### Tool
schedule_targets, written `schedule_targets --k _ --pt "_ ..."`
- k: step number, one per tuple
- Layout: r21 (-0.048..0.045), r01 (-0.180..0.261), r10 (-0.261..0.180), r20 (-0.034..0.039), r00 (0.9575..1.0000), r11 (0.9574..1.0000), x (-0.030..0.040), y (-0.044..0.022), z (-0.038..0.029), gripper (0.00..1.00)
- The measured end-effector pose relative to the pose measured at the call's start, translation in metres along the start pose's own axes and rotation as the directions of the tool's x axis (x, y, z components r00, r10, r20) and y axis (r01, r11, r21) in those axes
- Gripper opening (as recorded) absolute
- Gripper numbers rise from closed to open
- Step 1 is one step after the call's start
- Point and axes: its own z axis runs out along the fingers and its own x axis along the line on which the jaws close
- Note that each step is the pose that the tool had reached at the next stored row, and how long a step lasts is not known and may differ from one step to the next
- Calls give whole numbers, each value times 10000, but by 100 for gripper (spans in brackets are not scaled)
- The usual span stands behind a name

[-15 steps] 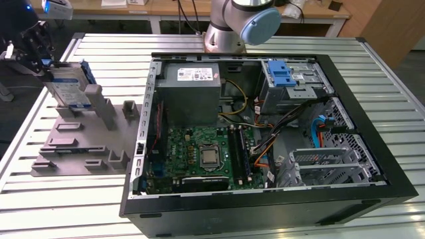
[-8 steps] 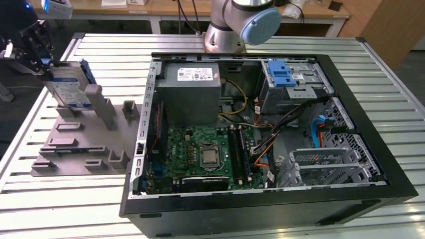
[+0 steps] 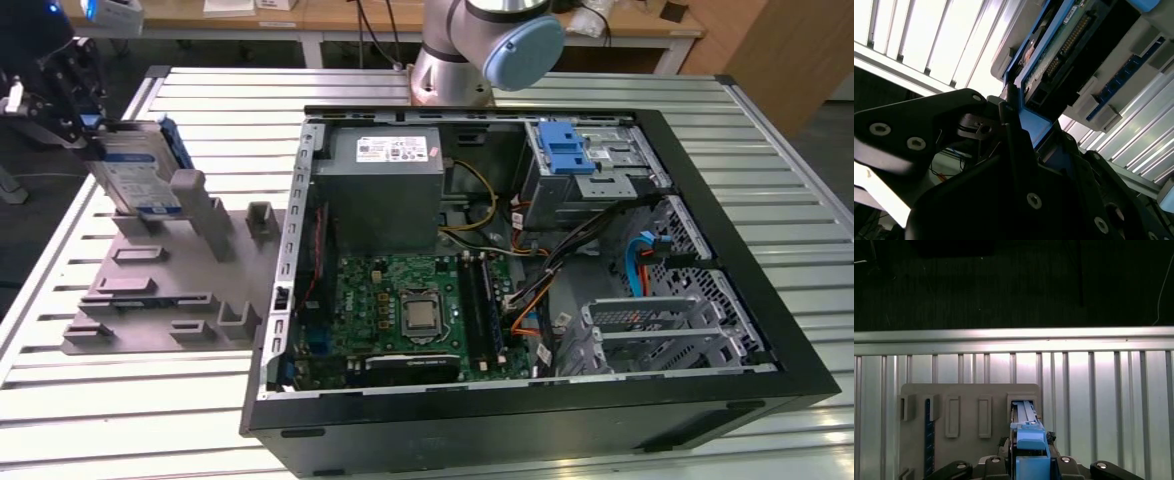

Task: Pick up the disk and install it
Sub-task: 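Pick up the disk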

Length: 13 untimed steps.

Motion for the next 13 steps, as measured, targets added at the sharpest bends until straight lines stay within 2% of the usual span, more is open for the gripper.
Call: schedule_targets --k 13 --pt "1 0 0 0 10000 10000 0 2 -51 36"
